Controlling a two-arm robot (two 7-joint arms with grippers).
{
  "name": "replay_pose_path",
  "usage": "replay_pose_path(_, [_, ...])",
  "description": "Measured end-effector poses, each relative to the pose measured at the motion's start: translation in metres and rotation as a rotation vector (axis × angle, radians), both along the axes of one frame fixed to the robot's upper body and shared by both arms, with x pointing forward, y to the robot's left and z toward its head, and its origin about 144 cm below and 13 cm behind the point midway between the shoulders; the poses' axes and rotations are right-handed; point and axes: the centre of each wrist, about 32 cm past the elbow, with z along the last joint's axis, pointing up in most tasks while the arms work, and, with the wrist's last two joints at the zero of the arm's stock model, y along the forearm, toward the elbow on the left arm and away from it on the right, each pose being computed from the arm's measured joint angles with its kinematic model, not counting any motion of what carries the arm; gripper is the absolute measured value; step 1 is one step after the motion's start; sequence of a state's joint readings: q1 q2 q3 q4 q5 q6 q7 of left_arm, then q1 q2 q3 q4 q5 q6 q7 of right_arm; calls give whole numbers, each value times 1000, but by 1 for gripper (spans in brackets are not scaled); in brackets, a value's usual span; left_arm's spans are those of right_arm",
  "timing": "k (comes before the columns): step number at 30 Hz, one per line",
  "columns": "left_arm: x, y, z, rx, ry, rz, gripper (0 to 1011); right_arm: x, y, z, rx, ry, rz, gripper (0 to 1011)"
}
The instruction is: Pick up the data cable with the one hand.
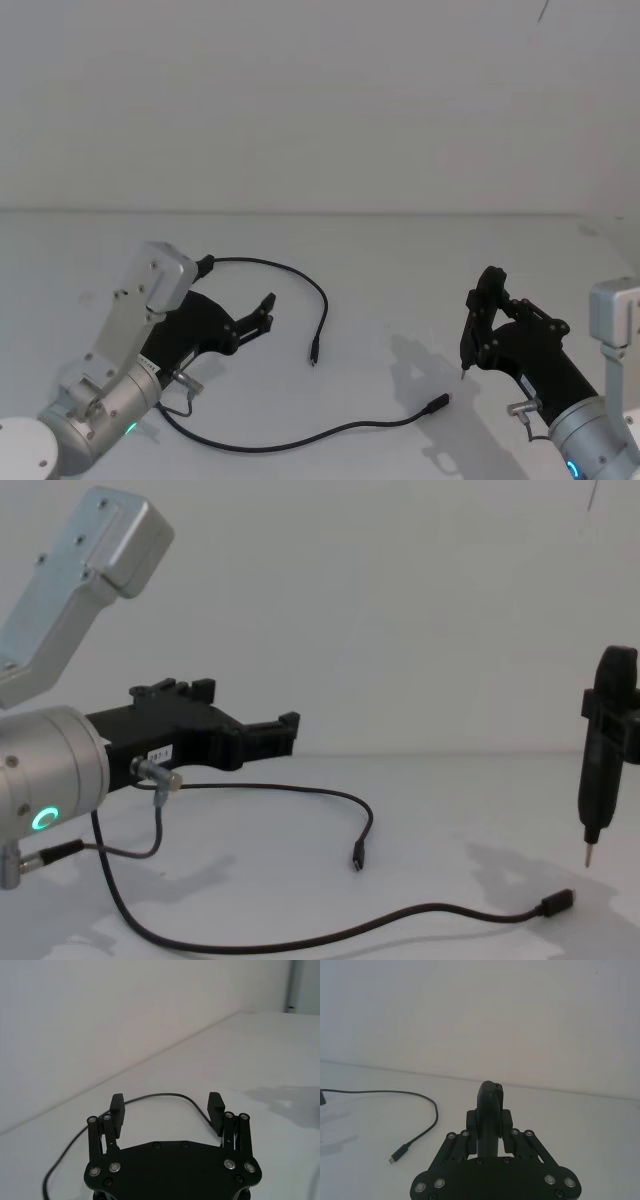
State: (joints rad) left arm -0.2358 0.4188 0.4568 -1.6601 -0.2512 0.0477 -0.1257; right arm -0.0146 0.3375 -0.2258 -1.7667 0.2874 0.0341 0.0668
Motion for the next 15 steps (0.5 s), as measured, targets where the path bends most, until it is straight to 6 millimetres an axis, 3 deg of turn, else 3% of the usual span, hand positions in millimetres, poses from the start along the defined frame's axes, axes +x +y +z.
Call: replay_pose_path(15, [-13, 13, 11, 33, 119, -210, 1001, 0, 0, 0, 0, 0, 0, 279])
